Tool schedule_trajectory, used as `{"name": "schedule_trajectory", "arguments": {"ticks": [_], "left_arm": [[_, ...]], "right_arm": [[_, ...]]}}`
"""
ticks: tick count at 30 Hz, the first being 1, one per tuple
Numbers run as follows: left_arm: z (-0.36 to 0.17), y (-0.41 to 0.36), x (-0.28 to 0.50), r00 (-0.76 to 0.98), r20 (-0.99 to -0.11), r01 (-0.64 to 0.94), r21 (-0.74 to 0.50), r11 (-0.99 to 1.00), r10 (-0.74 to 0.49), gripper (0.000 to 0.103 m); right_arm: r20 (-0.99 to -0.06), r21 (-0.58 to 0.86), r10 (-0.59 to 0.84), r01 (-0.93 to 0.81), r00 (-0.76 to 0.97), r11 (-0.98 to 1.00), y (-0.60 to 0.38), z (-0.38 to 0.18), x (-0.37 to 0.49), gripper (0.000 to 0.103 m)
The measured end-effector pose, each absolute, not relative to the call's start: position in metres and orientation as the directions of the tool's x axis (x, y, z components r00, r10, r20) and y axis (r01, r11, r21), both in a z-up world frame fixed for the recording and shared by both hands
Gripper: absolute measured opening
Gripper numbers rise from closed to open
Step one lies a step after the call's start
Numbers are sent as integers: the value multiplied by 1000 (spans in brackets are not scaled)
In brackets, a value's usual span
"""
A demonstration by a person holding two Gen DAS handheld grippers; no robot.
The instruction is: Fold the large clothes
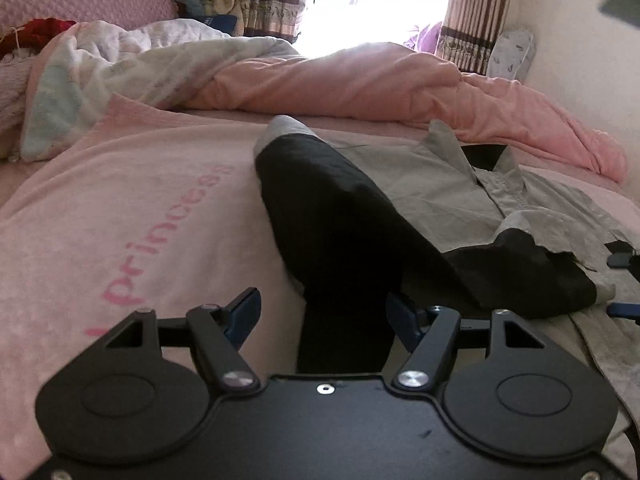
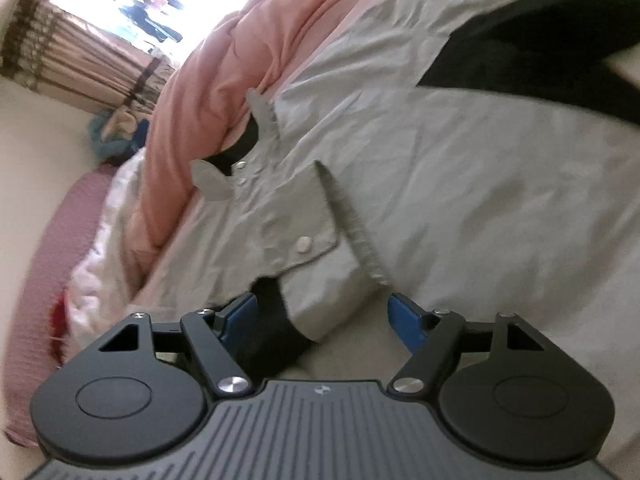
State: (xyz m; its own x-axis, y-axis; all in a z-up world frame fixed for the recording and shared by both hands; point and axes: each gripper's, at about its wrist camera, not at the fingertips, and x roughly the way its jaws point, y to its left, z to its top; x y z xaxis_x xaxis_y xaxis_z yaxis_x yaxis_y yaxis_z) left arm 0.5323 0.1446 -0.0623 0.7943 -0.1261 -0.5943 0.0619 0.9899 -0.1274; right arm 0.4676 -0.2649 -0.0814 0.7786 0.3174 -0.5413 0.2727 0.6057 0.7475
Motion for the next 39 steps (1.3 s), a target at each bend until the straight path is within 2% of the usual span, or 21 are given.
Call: {"name": "schedule_trajectory", "arguments": {"ticks": [2,4,6,10,12,13,14,16,19,22,24,27,28,30,35,39], "left_arm": [[-59,133,532,796,-594,58,-117,991,-117,68],[-53,129,526,798,-594,47,-108,993,-103,68],[-51,126,527,794,-601,37,-104,994,-92,68],[-47,119,531,800,-599,3,-75,997,-47,64],[-46,116,533,810,-586,-20,-65,998,-22,53],[-46,116,536,808,-589,-39,-57,998,-2,44],[-47,116,539,801,-598,-69,-46,997,28,43],[-52,122,546,778,-626,-115,-53,992,57,48],[-65,131,547,757,-653,-126,-101,987,30,53],[-69,133,542,762,-646,-119,-79,990,40,58],[-67,134,542,759,-650,-104,-76,992,30,59],[-53,137,534,740,-673,-89,-55,995,29,61],[-47,139,530,737,-675,-90,-33,995,44,61],[-34,143,521,754,-654,-98,-11,995,67,61],[-5,135,528,829,-557,-30,-114,993,-39,65],[-11,111,555,830,-542,43,-172,984,-131,65]], "right_arm": [[-524,757,310,267,793,596,-265,-84,479,71],[-532,758,322,270,783,594,-264,-87,492,17],[-518,768,342,250,784,590,-264,-82,496,3],[-401,739,258,143,879,659,-273,-33,474,1],[-345,720,210,114,915,685,-285,-13,460,1],[-338,691,158,130,928,711,-293,-5,453,1],[-340,665,108,157,934,731,-300,-2,450,1],[-370,625,49,209,928,752,-320,-10,448,1],[-494,635,78,298,866,713,-345,-52,456,1],[-554,642,100,348,826,683,-353,-92,458,2],[-515,671,116,316,849,671,-356,-100,453,3],[-541,654,89,352,836,669,-364,-89,443,20],[-557,619,41,382,829,686,-362,-82,439,31],[-527,558,-50,390,849,733,-356,-65,428,36],[-436,570,78,208,896,794,-326,-41,447,36],[-481,483,104,164,870,860,-294,-43,475,36]]}}
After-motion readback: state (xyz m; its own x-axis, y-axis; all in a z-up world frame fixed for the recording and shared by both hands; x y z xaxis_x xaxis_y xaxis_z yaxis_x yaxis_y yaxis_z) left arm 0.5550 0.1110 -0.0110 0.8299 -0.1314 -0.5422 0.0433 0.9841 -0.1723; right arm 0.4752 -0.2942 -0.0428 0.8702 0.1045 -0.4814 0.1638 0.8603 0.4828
